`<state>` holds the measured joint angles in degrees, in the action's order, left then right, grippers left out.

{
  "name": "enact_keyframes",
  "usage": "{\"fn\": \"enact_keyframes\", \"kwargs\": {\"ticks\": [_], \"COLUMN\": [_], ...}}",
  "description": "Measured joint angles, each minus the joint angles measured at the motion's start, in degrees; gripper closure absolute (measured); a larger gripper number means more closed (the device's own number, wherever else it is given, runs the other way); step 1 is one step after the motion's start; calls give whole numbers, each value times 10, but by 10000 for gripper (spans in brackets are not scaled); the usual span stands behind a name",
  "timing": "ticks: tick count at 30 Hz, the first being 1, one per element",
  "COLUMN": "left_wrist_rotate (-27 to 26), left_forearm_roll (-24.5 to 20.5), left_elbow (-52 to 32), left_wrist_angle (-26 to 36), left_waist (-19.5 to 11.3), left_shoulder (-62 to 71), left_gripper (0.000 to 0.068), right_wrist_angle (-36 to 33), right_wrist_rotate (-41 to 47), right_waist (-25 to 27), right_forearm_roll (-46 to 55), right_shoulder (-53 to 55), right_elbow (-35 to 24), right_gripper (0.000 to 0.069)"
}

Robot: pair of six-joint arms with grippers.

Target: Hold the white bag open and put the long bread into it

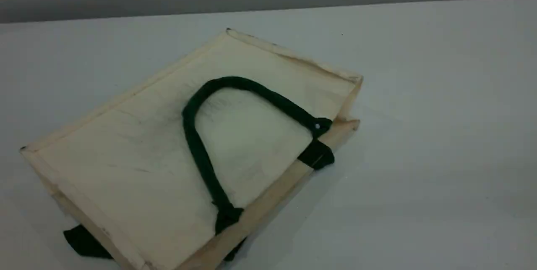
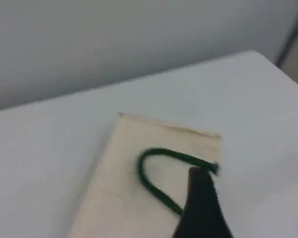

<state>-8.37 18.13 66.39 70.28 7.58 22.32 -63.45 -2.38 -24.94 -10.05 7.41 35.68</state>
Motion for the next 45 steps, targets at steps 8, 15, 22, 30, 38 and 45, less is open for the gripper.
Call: {"fn": "enact_keyframes", "kwargs": {"ticks": [8, 15, 22, 30, 38, 45], "left_wrist_rotate": [15, 14, 18, 20, 19, 17], "left_forearm_roll": [-78, -79, -79, -80, -81, -78], "left_elbow": [-91, -260, -375, -376, -376, -376], "left_wrist_angle": [-2, -36, -89, -84, -83, -83], "left_waist": [0, 0, 0, 0, 0, -29], "left_shoulder": [-87, -139, -156, -156, -156, -156], "left_gripper": [230, 230, 230, 230, 230, 230], "right_wrist_angle": [28, 27, 26, 26, 24, 24], "right_wrist_rotate": [9, 9, 8, 8, 8, 8], "right_waist": [0, 0, 0, 0, 1, 112], "right_forearm_roll": [13, 25, 24, 24, 23, 10], "right_shoulder": [-52, -52, -52, -53, -54, -54], "right_elbow": [-68, -67, -67, -67, -67, -67], "right_gripper": [113, 113, 113, 113, 113, 113]}}
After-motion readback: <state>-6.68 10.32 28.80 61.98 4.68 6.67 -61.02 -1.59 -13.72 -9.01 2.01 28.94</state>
